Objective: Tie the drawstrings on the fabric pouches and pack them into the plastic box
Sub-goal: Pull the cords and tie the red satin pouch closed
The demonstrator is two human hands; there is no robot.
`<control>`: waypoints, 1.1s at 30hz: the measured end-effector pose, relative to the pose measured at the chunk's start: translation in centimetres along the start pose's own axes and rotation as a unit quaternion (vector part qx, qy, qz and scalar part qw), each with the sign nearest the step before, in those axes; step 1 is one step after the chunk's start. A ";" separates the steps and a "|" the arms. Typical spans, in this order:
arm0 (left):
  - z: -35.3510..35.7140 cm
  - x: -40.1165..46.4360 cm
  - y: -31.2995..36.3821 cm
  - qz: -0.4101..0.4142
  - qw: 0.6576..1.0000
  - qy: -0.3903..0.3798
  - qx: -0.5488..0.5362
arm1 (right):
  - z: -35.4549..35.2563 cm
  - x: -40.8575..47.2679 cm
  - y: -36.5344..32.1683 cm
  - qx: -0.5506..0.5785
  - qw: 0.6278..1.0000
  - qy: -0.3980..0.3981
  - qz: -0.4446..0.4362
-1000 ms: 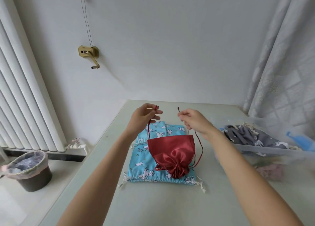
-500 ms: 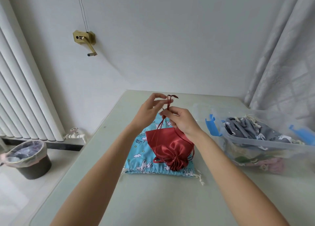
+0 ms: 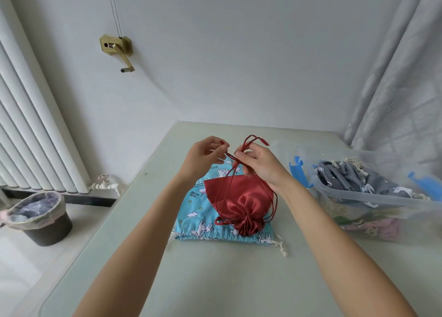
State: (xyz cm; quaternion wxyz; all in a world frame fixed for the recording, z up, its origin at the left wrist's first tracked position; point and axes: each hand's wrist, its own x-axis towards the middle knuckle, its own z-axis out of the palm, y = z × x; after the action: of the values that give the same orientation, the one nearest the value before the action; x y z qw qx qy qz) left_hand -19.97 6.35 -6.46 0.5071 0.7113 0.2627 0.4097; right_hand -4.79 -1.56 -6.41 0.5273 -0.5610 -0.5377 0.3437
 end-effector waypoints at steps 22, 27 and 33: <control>0.2 -1.7 -1.7 -0.140 0.979 -0.116 -0.092 | -2.4 0.0 0.9 -0.247 0.959 -0.015 -0.137; 1.4 -1.9 -2.4 -0.121 0.984 -0.107 -0.074 | -1.4 -0.2 0.9 -0.261 0.949 -0.019 -0.176; -0.3 -2.7 -4.1 -0.122 0.991 0.023 -0.045 | -1.7 -2.6 2.4 -0.237 0.956 0.066 -0.160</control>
State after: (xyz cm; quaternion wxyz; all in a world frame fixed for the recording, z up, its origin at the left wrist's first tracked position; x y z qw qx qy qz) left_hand -21.48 5.75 -11.08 0.5786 0.6410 0.3402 0.3723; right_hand -3.07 -4.17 -8.79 0.4619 -0.5981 -0.6500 0.0799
